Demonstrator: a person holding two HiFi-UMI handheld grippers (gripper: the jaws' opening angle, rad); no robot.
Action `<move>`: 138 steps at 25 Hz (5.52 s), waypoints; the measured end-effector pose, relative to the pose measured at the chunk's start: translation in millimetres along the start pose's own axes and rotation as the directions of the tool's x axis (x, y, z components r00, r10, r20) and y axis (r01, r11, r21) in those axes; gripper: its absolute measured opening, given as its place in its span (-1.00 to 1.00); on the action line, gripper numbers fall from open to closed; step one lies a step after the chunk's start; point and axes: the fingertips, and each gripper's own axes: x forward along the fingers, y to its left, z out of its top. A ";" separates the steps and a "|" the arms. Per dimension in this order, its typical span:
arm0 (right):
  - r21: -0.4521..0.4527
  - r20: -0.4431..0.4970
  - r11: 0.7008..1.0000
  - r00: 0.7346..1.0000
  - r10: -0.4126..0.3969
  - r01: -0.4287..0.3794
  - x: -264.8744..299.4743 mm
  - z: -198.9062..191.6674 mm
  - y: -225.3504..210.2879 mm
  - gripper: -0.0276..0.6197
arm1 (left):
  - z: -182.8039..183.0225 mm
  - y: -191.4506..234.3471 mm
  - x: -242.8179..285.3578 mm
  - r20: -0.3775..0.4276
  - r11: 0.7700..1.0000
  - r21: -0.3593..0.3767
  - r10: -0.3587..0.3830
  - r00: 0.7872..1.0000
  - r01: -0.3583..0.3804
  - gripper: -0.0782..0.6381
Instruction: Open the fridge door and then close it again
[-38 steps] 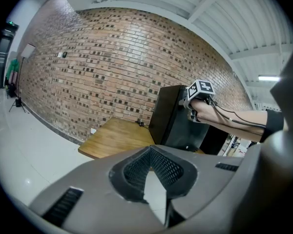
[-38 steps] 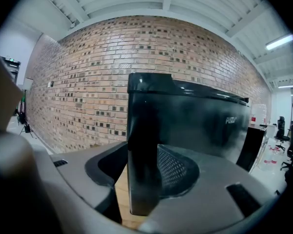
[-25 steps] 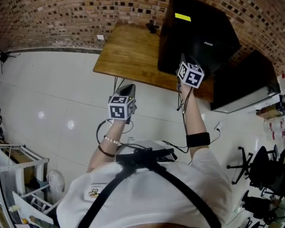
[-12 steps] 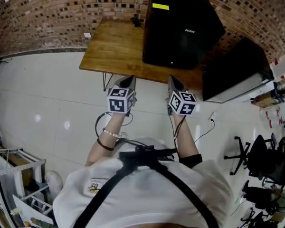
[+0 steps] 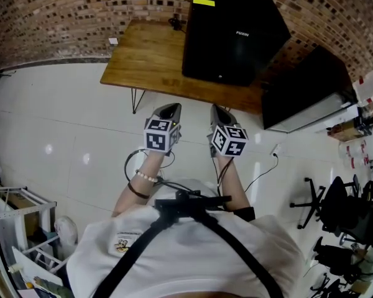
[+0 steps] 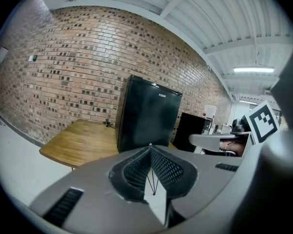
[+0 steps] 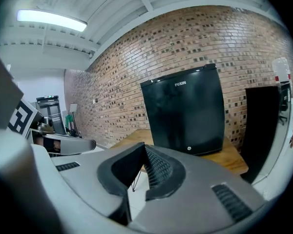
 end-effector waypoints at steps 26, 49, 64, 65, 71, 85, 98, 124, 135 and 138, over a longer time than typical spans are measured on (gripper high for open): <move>-0.006 0.037 1.000 0.999 0.015 -0.015 -27.9 11.2 4.6 -0.89 | -9.6 -14.9 -8.6 -0.011 0.999 -0.017 -0.032 0.999 0.032 -0.78; -0.019 -0.030 0.998 0.998 -0.057 0.056 17.4 -25.9 49.8 -0.89 | 2.0 51.3 -15.1 -0.015 0.995 -0.016 -0.100 0.995 0.100 -0.78; 0.122 -0.207 0.987 0.975 -0.077 0.104 89.1 -126.4 66.1 -0.87 | 230.2 1.6 -57.6 0.287 0.939 0.302 -0.254 0.923 0.165 -0.38; 0.120 -0.202 0.987 0.976 -0.079 0.105 84.8 -125.9 69.0 -0.87 | 232.7 -4.7 -61.6 0.287 0.938 0.307 -0.253 0.924 0.161 -0.38; 0.086 -0.235 0.991 0.969 -0.079 0.102 58.4 -144.1 80.5 -0.87 | 225.3 -29.2 -62.5 0.259 0.948 0.292 -0.205 0.944 0.126 -0.39; 0.096 -0.264 0.987 0.960 -0.097 0.127 62.5 -165.0 118.7 -0.87 | 189.8 17.2 -37.1 0.182 0.982 0.151 -0.143 0.973 0.116 -0.78; 0.082 -0.253 0.983 0.958 -0.136 0.162 100.3 -143.5 126.8 -0.87 | 204.5 32.7 23.4 0.119 0.959 0.156 -0.255 0.960 0.235 -0.78; 0.108 -0.227 0.966 0.952 -0.205 0.233 96.0 -130.0 98.4 -0.87 | 204.1 29.5 46.1 0.104 0.945 0.167 -0.300 0.948 0.281 -0.78; 0.154 -0.173 0.957 0.960 -0.220 0.247 81.9 -106.4 83.4 -0.87 | 192.5 46.3 38.4 0.104 0.960 0.137 -0.258 0.960 0.243 -0.78; 0.154 -0.181 0.958 0.960 -0.213 0.242 82.7 -110.9 84.9 -0.87 | 194.2 45.9 37.2 0.106 0.960 0.141 -0.256 0.961 0.240 -0.78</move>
